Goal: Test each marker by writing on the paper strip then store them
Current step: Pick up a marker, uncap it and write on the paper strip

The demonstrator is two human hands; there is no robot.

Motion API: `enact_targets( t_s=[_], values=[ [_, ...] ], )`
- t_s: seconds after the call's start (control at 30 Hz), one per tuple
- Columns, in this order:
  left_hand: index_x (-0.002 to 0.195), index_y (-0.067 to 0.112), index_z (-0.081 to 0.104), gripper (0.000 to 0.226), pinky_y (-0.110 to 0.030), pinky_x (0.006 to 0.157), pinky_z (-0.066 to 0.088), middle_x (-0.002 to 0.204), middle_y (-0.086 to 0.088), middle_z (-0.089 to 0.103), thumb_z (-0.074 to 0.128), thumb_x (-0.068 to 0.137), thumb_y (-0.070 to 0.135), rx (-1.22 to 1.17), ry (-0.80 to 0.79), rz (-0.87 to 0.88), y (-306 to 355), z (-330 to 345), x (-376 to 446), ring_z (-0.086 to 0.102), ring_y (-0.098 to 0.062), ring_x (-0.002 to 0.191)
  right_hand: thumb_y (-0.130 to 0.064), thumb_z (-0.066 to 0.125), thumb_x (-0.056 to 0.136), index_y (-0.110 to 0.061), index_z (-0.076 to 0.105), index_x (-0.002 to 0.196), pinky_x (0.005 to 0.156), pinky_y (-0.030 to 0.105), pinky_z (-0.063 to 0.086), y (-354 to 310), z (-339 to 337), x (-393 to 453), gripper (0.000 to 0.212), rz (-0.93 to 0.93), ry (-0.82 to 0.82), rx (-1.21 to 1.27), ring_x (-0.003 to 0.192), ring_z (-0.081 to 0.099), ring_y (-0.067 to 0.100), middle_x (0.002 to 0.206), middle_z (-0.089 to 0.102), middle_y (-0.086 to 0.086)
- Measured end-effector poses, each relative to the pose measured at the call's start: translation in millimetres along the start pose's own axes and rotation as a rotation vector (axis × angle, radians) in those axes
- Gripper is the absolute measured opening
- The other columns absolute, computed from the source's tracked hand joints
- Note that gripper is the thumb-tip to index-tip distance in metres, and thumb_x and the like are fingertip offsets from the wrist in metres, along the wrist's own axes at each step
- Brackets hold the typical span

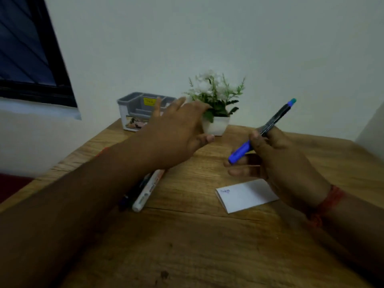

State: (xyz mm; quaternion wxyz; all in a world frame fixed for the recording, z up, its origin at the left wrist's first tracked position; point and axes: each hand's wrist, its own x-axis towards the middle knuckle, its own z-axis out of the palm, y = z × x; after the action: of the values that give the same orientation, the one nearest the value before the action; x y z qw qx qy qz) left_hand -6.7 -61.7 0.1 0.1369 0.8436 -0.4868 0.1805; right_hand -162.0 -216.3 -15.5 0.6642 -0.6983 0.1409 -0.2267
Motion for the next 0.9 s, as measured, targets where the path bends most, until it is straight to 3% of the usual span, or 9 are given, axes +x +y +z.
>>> enact_targets(
  t_s=[0.07, 0.13, 0.23, 0.33, 0.4, 0.5, 0.7, 0.9],
  values=[
    [0.154, 0.030, 0.000, 0.080, -0.064, 0.114, -0.004, 0.163, 0.002, -0.004, 0.019, 0.088, 0.071, 0.132, -0.104, -0.106, -24.4, 0.7, 3.9, -0.011, -0.026, 0.149, -0.025, 0.048, 0.102, -0.012, 0.053, 0.108, 0.079, 0.056, 0.061, -3.6, 4.9, 8.3, 0.016, 0.028, -0.065, -0.240, 0.077, 0.076, 0.035, 0.086, 0.071, 0.016],
    [0.153, 0.031, -0.011, 0.086, -0.067, 0.112, -0.006, 0.161, 0.002, -0.019, 0.010, 0.083, 0.076, 0.197, -0.144, -0.176, -46.1, 4.5, 4.8, -0.022, -0.029, 0.146, -0.020, 0.055, 0.099, -0.014, 0.055, 0.111, 0.080, 0.055, 0.060, -13.7, 15.6, 23.3, 0.013, -0.010, -0.132, -0.464, 0.076, 0.075, 0.033, 0.088, 0.070, 0.015],
    [0.150, 0.034, -0.019, 0.087, -0.070, 0.109, -0.005, 0.159, 0.002, -0.026, 0.008, 0.081, 0.079, 0.230, -0.183, -0.238, -69.4, 12.3, 5.9, -0.027, -0.031, 0.144, -0.018, 0.063, 0.096, -0.013, 0.058, 0.115, 0.073, 0.043, 0.062, -37.7, 36.3, 54.7, 0.020, -0.196, -0.131, -0.842, 0.067, 0.073, 0.023, 0.078, 0.073, 0.007],
    [0.150, 0.031, -0.020, 0.085, -0.070, 0.108, -0.009, 0.158, 0.001, -0.029, 0.014, 0.087, 0.076, 0.221, -0.216, -0.314, -85.4, 14.2, 6.7, -0.031, -0.032, 0.142, -0.023, 0.063, 0.096, -0.014, 0.061, 0.110, 0.060, 0.029, 0.056, -64.3, 61.0, 89.2, 0.017, -0.446, -0.009, -1.094, 0.066, 0.069, 0.016, 0.082, 0.072, 0.003],
    [0.150, 0.029, -0.020, 0.085, -0.070, 0.108, -0.009, 0.157, 0.000, -0.029, 0.016, 0.088, 0.075, 0.203, -0.225, -0.352, -93.4, 14.2, 6.6, -0.032, -0.033, 0.141, -0.022, 0.060, 0.096, -0.012, 0.064, 0.107, 0.069, 0.032, 0.056, -77.8, 76.2, 113.6, 0.015, -0.584, 0.047, -1.269, 0.078, 0.067, 0.024, 0.093, 0.071, 0.010],
    [0.150, 0.028, -0.020, 0.085, -0.070, 0.108, -0.009, 0.157, -0.001, -0.030, 0.017, 0.089, 0.074, 0.194, -0.227, -0.378, -102.6, 16.8, 6.1, -0.033, -0.034, 0.140, -0.015, 0.056, 0.095, -0.006, 0.070, 0.103, 0.082, 0.038, 0.057, -94.4, 97.0, 147.5, 0.018, -0.625, 0.034, -1.487, 0.093, 0.066, 0.029, 0.100, 0.071, 0.014],
    [0.150, 0.029, -0.021, 0.083, -0.070, 0.108, -0.010, 0.157, -0.002, -0.030, 0.015, 0.089, 0.073, 0.214, -0.213, -0.373, -102.2, 17.6, 8.1, -0.034, -0.034, 0.140, -0.007, 0.052, 0.089, -0.002, 0.069, 0.098, 0.081, 0.039, 0.058, -102.8, 129.9, 187.1, 0.019, -0.553, -0.059, -1.606, 0.093, 0.067, 0.032, 0.100, 0.070, 0.017],
    [0.150, 0.031, -0.019, 0.083, -0.070, 0.108, -0.012, 0.157, -0.003, -0.030, 0.015, 0.089, 0.074, 0.218, -0.192, -0.360, -99.3, 16.7, 8.5, -0.034, -0.034, 0.139, -0.013, 0.052, 0.087, -0.004, 0.066, 0.097, 0.069, 0.031, 0.048, -120.8, 149.1, 201.4, 0.019, -0.628, 0.012, -1.586, 0.087, 0.061, 0.030, 0.090, 0.062, 0.014]
  ],
)
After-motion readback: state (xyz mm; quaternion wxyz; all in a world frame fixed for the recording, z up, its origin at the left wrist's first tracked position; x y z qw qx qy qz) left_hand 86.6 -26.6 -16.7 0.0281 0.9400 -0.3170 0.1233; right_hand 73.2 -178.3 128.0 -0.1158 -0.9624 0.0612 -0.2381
